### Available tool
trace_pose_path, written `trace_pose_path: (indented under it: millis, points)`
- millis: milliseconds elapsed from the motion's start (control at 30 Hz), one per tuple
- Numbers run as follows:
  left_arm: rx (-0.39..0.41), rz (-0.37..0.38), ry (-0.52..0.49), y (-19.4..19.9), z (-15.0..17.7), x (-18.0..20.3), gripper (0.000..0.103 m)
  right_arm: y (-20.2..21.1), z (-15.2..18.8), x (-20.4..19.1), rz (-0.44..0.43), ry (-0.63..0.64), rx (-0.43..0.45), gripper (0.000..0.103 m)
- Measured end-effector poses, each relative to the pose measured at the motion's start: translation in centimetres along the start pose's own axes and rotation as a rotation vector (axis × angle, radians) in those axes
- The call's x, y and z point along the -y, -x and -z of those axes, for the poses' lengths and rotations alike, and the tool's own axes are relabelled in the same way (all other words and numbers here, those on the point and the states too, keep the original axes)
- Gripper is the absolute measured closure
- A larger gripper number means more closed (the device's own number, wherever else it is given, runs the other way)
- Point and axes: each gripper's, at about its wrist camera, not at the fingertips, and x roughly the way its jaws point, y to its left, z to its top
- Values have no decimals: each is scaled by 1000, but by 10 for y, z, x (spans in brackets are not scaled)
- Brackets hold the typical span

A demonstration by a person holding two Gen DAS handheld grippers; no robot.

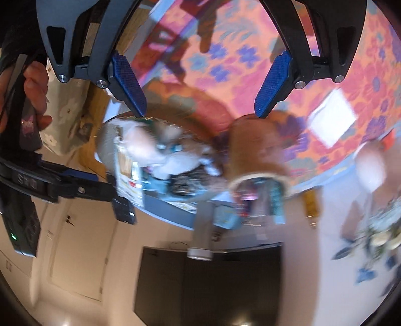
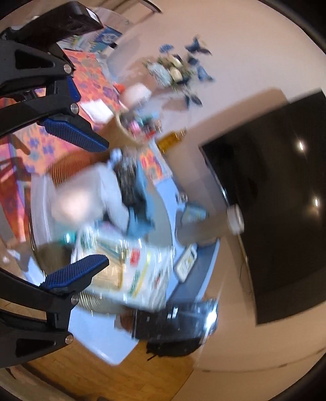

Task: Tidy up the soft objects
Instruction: 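Move both open tools back over the bed toward the white towel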

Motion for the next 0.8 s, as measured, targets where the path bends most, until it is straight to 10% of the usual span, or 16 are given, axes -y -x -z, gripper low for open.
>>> trace_pose_path:
  millis: [500, 800]
  points:
    - [50, -327, 328, 115, 57, -178, 16, -73, 60, -183, -153, 357, -200, 16]
    - [-67, -485, 438, 137, 77, -276, 16, -154, 69, -249, -165, 378, -397, 16]
